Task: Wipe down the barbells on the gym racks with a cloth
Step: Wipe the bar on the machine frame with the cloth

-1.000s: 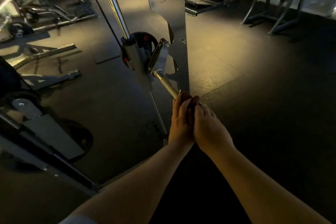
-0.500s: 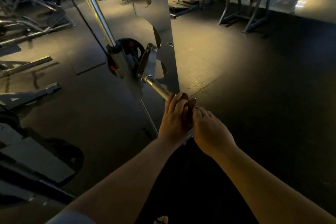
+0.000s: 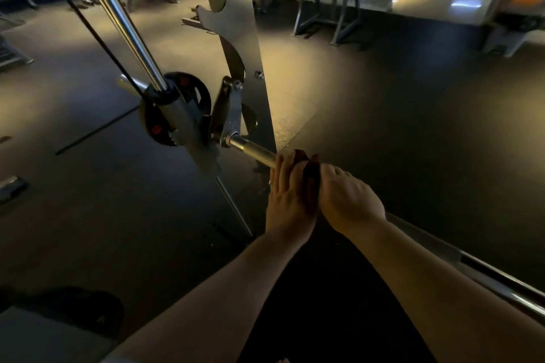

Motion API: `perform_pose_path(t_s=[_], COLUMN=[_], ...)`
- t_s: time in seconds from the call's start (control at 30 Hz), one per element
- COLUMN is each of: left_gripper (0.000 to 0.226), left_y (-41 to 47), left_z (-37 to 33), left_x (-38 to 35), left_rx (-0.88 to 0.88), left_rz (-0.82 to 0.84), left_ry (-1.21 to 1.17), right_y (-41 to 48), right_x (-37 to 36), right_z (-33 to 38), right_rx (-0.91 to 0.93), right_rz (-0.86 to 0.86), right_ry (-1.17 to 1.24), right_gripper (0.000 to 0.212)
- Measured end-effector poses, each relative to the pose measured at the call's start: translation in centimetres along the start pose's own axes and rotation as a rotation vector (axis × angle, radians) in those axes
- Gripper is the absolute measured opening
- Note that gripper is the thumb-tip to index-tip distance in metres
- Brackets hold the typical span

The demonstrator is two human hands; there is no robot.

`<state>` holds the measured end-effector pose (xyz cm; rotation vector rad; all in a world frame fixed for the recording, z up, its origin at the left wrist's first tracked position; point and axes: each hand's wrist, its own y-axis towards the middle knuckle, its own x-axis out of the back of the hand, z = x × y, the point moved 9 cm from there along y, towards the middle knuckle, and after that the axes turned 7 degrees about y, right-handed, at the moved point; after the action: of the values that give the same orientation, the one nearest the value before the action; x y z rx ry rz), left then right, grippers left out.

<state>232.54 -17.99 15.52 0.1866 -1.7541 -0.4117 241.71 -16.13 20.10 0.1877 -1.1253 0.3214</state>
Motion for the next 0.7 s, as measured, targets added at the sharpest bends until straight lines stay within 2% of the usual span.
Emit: perform_pose_path(t_s=[0.07,0.2,0.27,0.37,0.47,0.5,0.6,0.7], left_gripper=[0.077,0.055,0.057,0.04,0.062,0.062,0.048,0.043], left_y=[-0.4,2.1,4.0,4.7,1.9,1.2,1.5,3.7], left_z=[0.6,2.7,2.7,2.1,1.2,1.3,2.6,2.9], left_x=[-0.4,1.3,2.4,2.8,2.1,2.1,2.2,2.9], left_rx=[0.002,0.024,0.031,0.018,-0.069,-0.096,-0.144,-0.072], left_rz=[0.022,0.052,0.105,0.134,0.082,0.041,-0.023,0.065], left_ry=[0.025,-0.099,-0.137,-0.097,-0.159,-0.185,-0.177,-0.141], right_y=[-0.5,-0.5,-0.3,-0.3,-0.4,-0.4,-0.6,0.6], right_x=[0.2,0.3,0.3,0.4,0.2,0.1,0.1,-0.2], right_z=[0.1,0.3,0.3,0.3,0.3,0.4,0.3,-0.2], right_rx=[-0.003,-0.022,-0.043,-0.052,-0.05,-0.047,-0.08,-0.149], right_rz=[-0.025,-0.055,-0.067,-0.079,-0.088,-0.089,-0.087,-0.018], right_ry=[-0.025,-0.078,-0.084,-0.107,-0.145,-0.159,-0.117,-0.063], right_gripper=[0.031,0.03,0.032,0.033,0.031,0.029,0.024,0.03])
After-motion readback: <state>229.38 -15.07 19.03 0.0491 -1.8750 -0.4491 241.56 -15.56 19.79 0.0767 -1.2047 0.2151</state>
